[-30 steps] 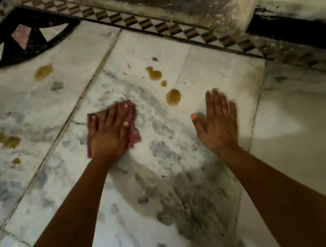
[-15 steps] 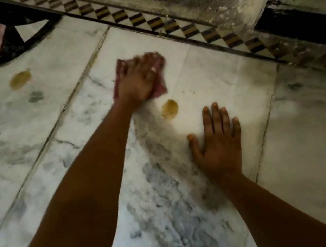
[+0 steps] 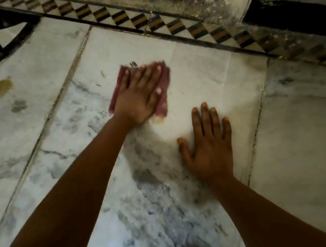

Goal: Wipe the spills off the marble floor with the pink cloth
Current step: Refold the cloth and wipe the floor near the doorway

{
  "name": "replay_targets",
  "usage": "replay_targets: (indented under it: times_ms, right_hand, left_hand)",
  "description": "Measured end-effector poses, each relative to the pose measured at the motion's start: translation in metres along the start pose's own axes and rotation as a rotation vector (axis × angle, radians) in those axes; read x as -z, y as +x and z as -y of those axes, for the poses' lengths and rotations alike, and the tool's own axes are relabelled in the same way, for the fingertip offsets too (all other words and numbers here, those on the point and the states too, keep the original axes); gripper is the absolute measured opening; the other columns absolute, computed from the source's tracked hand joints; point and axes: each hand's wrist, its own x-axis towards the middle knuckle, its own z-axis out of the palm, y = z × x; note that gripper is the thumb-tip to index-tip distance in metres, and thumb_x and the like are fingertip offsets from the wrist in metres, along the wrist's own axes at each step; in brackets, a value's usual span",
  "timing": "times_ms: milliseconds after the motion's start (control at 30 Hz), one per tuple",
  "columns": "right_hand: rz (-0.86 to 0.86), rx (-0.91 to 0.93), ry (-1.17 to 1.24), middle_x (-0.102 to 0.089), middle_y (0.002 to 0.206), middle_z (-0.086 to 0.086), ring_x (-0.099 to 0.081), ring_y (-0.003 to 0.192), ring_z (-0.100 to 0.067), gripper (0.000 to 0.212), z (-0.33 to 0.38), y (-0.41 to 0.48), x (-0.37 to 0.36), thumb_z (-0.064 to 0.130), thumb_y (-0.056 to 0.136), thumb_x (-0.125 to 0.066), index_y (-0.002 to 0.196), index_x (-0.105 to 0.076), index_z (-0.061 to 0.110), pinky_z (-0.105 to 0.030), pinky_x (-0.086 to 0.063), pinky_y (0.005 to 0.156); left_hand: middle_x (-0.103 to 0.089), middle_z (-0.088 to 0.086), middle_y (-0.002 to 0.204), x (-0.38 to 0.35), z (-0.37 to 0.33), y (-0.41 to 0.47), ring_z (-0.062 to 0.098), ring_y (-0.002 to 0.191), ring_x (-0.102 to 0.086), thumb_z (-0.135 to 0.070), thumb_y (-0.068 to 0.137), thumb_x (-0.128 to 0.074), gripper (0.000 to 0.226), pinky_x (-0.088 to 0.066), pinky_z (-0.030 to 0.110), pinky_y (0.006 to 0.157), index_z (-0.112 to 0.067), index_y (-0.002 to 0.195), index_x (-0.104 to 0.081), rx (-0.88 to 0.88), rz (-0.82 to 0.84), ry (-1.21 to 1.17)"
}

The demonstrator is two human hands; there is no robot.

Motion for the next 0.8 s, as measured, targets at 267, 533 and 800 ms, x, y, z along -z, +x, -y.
replay_targets:
  times_ms: [267, 533, 800]
  right_hand:
    - [-0.01, -0.004, 0.014, -0.019, 0.156, -0.015, -0.017, 0.144, -0.03, 0.074, 0.0, 0.001, 0.0, 0.052, 0.089, -0.028, 0.148, -0.023, 0.008, -0.049, -0.008, 0.115]
    - [-0.013, -0.007, 0.034, -0.022, 0.155, -0.014, -0.019, 0.143, -0.029, 0.074, 0.0, 0.0, 0.001, 0.052, 0.087, -0.031, 0.147, -0.027, 0.009, -0.05, -0.01, 0.114]
    - [-0.019, 0.004, 0.047, -0.017, 0.156, -0.015, -0.012, 0.145, -0.028, 0.075, -0.001, -0.002, -0.001, 0.053, 0.089, -0.026, 0.148, -0.022, 0.008, -0.048, -0.007, 0.115]
  left_hand:
    - [-0.006, 0.004, 0.159, 0.018, 0.064, 0.018, 0.026, 0.145, -0.004, -0.043, 0.093, -0.009, 0.061, 0.005, 0.043, 0.115, -0.022, 0.15, -0.003, 0.303, -0.047, -0.004]
    - [0.0, 0.0, 0.158, 0.002, -0.037, 0.043, 0.018, 0.145, 0.006, -0.044, 0.096, -0.008, 0.057, 0.008, 0.042, 0.116, -0.025, 0.149, 0.001, -0.129, 0.028, -0.024]
    - [0.008, 0.003, 0.159, 0.009, -0.006, 0.041, 0.023, 0.145, 0.009, -0.049, 0.095, -0.008, 0.056, 0.011, 0.045, 0.114, -0.035, 0.148, 0.007, 0.065, 0.042, 0.039]
